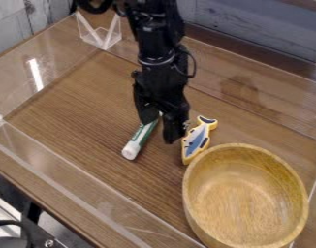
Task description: Put the green marker in the brown bowl
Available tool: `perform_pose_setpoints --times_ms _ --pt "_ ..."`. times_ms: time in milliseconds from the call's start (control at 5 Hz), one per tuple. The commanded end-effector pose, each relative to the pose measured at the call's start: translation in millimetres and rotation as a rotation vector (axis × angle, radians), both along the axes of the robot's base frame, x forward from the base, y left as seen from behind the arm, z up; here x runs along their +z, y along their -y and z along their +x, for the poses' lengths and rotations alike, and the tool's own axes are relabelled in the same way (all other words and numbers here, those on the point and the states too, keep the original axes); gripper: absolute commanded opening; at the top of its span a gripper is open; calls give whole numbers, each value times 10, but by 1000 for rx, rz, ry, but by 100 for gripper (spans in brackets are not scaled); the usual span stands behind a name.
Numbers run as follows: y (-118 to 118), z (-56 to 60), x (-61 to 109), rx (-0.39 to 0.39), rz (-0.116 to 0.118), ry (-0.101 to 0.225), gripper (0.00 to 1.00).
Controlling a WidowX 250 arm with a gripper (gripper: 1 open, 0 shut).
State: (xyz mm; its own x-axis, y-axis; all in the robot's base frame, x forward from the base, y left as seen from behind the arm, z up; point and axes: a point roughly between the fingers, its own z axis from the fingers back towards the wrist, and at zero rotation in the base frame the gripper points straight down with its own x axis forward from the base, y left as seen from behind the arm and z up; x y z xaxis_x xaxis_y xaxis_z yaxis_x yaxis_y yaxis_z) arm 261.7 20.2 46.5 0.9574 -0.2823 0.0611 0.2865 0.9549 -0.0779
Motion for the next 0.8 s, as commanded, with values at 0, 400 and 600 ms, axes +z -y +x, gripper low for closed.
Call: perform_pose_setpoints --times_ms 0,400,600 --pt "-44 33 157 12 0 79 100" --pt "-82 -34 152 19 -9 96 100" --pt "-92 -58 154 31 -13 101 100"
